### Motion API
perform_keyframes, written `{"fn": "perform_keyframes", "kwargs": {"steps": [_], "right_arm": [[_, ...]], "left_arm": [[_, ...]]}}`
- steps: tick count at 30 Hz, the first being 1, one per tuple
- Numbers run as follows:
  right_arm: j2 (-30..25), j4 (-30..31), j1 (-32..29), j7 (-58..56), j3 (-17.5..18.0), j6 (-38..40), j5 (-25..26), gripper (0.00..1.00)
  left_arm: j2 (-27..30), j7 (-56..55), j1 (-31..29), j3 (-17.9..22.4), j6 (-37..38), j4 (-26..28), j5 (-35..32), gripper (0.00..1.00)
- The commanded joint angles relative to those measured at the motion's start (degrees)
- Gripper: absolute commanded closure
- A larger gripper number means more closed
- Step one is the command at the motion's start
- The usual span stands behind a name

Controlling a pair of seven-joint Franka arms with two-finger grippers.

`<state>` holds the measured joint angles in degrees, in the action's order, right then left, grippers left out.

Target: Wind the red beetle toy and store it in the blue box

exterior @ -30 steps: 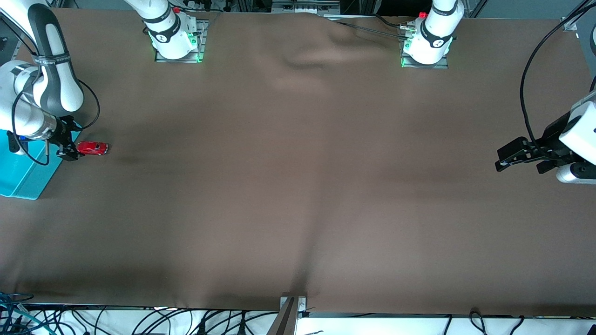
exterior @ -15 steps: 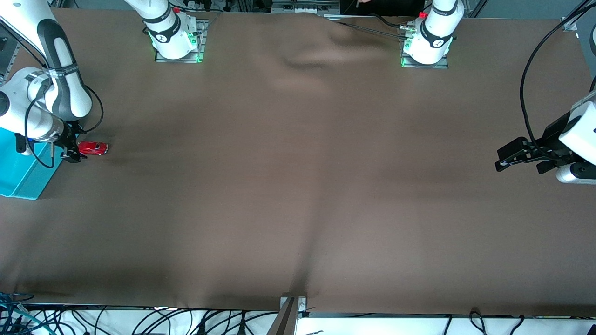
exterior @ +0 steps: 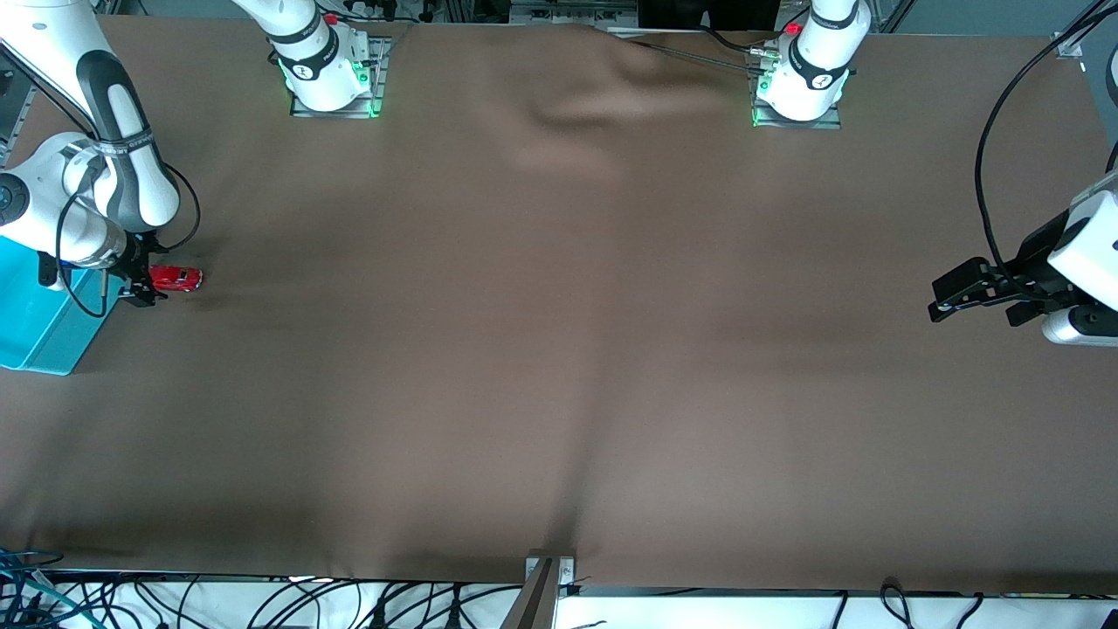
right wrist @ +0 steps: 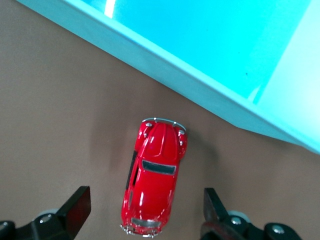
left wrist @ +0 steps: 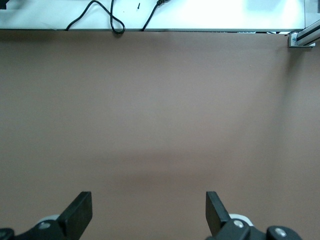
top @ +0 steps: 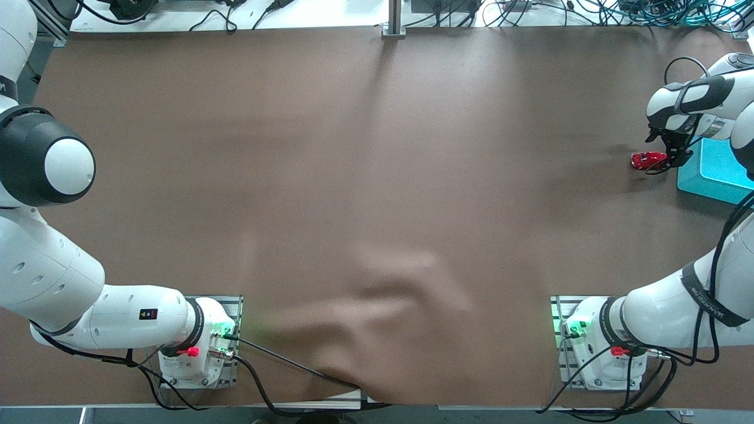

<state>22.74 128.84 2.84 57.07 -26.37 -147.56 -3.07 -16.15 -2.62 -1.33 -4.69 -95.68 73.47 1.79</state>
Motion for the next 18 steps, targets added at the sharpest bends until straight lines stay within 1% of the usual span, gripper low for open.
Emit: {"fn": "perform_keyframes", "kwargs": {"steps": [1, 8, 10, 11, 13, 18], "right_arm": [[0.6, 0.8, -0.2, 0.3, 0.1, -1.9, -1.2, 0.00], [1.6, 0.8, -0.2, 0.3, 0.2, -2.8, -1.2, 0.01], [2.0, 0.8, -0.2, 0.3, 0.2, -3.0, -1.2, 0.05], [2.0, 0.8, -0.2, 0.3, 0.3, -3.1, -1.2, 0.10], [2.1, 0.8, -0.2, 0.3, 0.4, -3.2, -1.2, 0.14], [2.5, 0.8, -0.2, 0.3, 0.4, -3.4, -1.2, 0.16]], "left_arm": [[0.3, 1.3, 0.3, 0.1, 0.6, 0.1, -1.3, 0.00], [0.3, 1.3, 0.3, 0.1, 0.6, 0.1, -1.3, 0.00], [0.3, 1.3, 0.3, 0.1, 0.6, 0.1, -1.2, 0.00], [0.3, 1.3, 0.3, 0.1, 0.6, 0.1, -1.2, 0.00], [0.3, 1.3, 0.3, 0.1, 0.6, 0.1, -1.2, 0.00], [0.3, 1.3, 0.3, 0.1, 0.6, 0.1, -1.1, 0.00]]}}
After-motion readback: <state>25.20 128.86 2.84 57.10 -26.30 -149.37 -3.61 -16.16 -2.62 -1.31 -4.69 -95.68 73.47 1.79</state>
